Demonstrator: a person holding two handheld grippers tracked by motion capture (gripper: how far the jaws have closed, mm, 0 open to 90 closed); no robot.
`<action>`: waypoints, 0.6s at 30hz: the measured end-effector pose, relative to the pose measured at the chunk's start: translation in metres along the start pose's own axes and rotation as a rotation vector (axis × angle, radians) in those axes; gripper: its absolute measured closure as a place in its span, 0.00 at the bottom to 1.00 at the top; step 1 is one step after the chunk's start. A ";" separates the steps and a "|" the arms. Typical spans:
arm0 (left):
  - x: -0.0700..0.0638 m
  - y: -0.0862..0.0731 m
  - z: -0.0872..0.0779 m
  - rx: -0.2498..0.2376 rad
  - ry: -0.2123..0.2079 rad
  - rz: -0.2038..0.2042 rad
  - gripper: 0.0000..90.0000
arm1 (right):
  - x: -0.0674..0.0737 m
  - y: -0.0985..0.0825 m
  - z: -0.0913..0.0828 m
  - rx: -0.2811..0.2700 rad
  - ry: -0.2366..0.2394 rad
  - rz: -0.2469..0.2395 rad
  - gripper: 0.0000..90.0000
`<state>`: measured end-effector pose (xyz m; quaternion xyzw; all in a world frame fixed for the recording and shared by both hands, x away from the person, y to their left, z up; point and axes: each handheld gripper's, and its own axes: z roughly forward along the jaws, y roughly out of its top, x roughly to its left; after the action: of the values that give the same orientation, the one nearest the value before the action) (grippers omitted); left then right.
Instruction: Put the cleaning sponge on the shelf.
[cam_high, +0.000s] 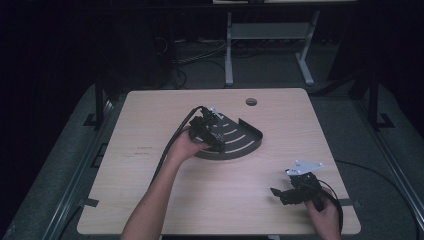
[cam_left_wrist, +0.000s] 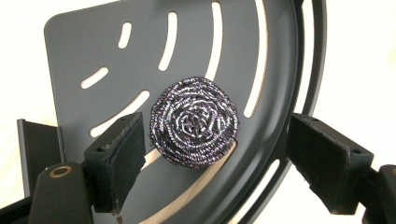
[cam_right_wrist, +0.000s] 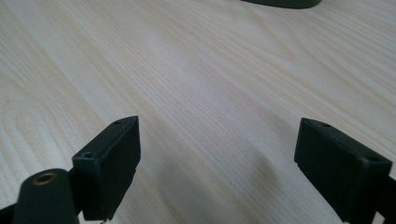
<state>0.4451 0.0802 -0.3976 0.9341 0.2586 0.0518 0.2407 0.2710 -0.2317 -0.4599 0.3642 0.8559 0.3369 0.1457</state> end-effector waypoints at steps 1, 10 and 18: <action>-0.001 -0.001 -0.001 -0.002 0.004 0.003 0.22 | 0.000 0.000 0.000 0.000 0.000 0.000 0.16; -0.010 -0.011 -0.009 -0.024 -0.004 0.014 0.22 | 0.000 0.001 0.001 0.004 -0.010 -0.003 0.16; -0.014 -0.018 -0.016 -0.035 -0.001 0.010 0.22 | 0.000 0.001 0.002 0.013 -0.012 -0.009 0.16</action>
<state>0.4209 0.0934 -0.3914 0.9310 0.2529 0.0569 0.2569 0.2721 -0.2302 -0.4605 0.3633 0.8587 0.3287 0.1501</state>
